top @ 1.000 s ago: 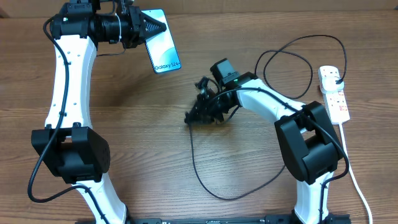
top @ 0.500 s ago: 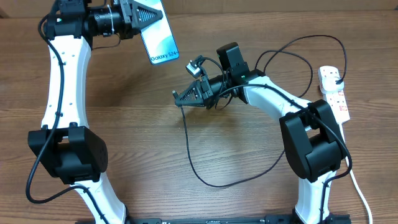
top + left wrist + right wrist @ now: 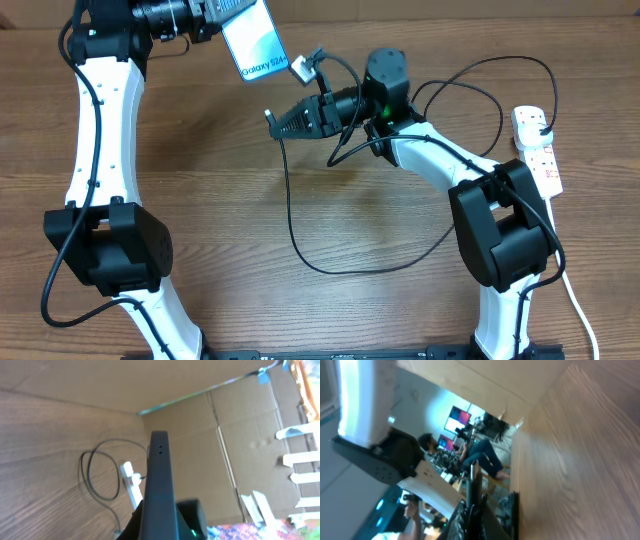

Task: Plug charger to phone and switch on socket
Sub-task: 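Lift the cable connector with the right gripper toward the phone's bottom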

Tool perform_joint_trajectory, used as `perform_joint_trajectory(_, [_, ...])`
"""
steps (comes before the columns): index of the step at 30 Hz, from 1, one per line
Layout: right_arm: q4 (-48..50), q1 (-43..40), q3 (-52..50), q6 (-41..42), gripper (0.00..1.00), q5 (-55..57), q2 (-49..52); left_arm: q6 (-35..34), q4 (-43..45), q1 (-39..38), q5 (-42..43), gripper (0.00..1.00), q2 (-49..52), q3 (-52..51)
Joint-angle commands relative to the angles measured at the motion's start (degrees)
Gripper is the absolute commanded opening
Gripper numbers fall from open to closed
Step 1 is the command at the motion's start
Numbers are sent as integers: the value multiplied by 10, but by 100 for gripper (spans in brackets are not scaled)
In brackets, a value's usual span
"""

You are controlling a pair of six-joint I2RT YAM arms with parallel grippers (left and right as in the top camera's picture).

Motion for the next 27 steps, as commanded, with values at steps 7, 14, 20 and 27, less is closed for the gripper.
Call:
perform_joint_trajectory(7, [194,-28,5,283,4,60,0,-134,122,1,45,4,3,6])
perform_joint_trajectory(14, [228,-47,5,298,4,85,0,-127,129,1,70,4,3,6])
perform_joint_trajectory(20, [259,-47,5,297,4,85,0,-127,129,0,68,4,3,6])
perform_joint_trajectory(27, [331,-47,5,295,4,85,0,-127,129,0,61,4,3,6])
